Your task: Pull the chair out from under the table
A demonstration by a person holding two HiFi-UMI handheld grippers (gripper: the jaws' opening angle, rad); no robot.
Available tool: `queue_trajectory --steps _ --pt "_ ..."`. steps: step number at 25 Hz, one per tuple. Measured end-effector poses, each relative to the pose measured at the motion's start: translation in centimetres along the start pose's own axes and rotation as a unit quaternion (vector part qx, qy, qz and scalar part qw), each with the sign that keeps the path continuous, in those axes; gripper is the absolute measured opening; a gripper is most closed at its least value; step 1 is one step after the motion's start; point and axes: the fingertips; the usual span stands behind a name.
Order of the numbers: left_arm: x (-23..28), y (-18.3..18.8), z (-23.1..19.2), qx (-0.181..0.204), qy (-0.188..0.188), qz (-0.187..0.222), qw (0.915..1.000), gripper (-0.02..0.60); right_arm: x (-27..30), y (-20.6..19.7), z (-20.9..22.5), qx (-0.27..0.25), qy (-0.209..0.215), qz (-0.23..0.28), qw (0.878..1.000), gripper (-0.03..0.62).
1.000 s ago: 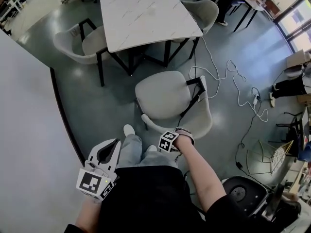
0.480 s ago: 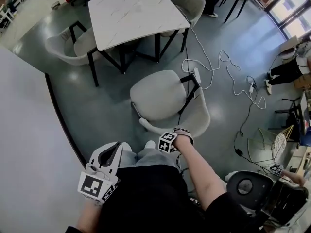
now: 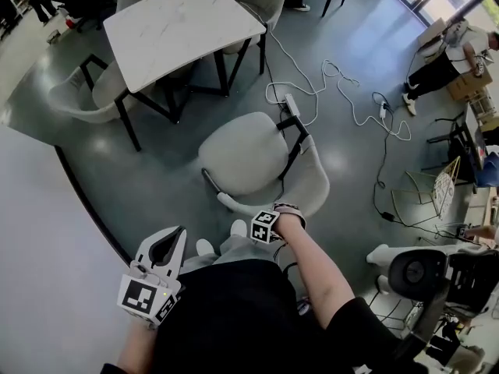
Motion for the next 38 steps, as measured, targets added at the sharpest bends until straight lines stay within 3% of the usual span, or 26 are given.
queue_trajectory --steps 6,22,38 --pt "1.1 -0.4 1.6 0.005 -0.037 -0.01 0.9992 -0.002 0.0 -0.9 -1.7 0.024 -0.002 0.003 1.0 0.115" --pt "5.6 -0.4 2.6 0.001 -0.088 -0.018 0.9959 -0.002 0.1 -5.0 -4.8 0.039 0.013 -0.005 0.999 0.129" --pt "7.3 -1.1 4.1 0.002 -0.118 -0.04 0.9922 -0.002 0.0 -7.2 -4.7 0.062 0.023 -0.008 0.998 0.143"
Point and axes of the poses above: the fingertips, and each gripper's own axes: x forward along the fingers, z to its right, y out of its top, and after that the axes turned 11 degrees about z, right-handed
